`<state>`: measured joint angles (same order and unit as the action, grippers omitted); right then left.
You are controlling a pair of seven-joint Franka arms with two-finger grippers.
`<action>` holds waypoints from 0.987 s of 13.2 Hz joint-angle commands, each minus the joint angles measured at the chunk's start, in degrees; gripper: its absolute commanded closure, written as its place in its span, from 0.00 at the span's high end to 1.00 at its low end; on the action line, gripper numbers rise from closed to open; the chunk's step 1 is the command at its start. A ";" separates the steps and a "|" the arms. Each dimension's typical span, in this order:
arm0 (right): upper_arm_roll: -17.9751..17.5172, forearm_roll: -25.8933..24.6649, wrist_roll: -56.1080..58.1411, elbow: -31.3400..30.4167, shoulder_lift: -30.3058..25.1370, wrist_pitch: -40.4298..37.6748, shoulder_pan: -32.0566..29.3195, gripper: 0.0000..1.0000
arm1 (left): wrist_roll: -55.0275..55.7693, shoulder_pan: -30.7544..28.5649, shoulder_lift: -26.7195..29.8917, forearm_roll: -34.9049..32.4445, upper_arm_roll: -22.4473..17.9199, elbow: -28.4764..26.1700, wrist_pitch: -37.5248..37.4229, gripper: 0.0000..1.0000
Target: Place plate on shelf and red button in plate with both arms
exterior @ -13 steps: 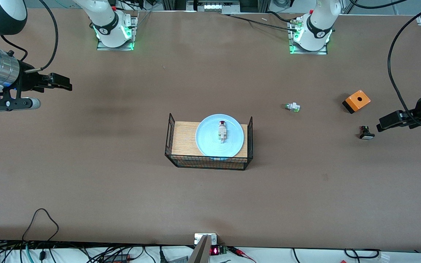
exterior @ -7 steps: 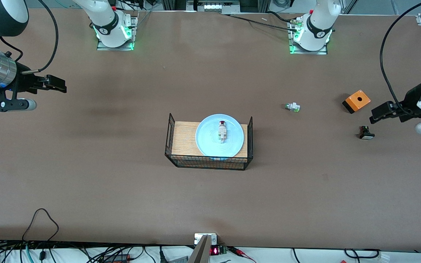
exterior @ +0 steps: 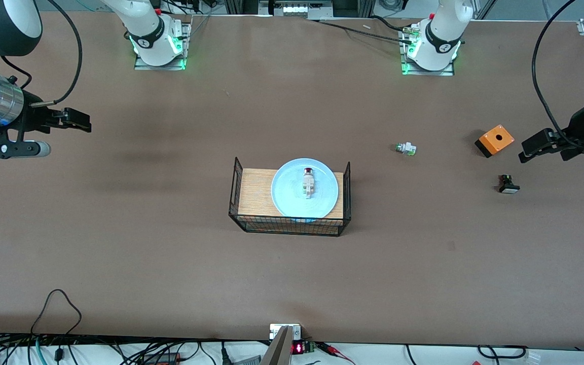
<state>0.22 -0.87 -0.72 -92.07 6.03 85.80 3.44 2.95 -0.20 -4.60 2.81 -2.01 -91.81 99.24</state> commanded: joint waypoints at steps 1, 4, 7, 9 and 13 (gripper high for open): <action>-0.40 -0.63 0.89 0.40 0.04 0.42 -0.45 1.00 | -0.67 -0.07 1.27 -0.78 0.16 -1.10 -1.67 1.00; -0.40 -0.63 0.89 1.28 0.21 0.33 -0.27 1.00 | 0.39 -0.15 0.91 -1.75 -0.19 2.06 -3.53 1.00; -0.58 -0.63 0.98 1.37 0.12 0.33 -0.10 1.00 | 0.56 -0.06 0.56 -1.75 -0.01 2.33 -3.27 1.00; -0.66 -0.54 1.07 1.80 0.12 0.33 -0.01 1.00 | -0.31 -0.06 0.65 -1.93 -0.01 2.16 -3.53 1.00; -0.75 -0.54 0.98 1.98 0.21 0.33 -0.10 1.00 | -3.46 -0.24 1.17 -1.14 0.16 1.37 -3.35 1.00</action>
<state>-0.18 -0.87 -0.56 -90.97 6.16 86.42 3.55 2.45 -0.22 -4.08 2.20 -2.10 -90.37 96.34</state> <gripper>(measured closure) 0.000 0.000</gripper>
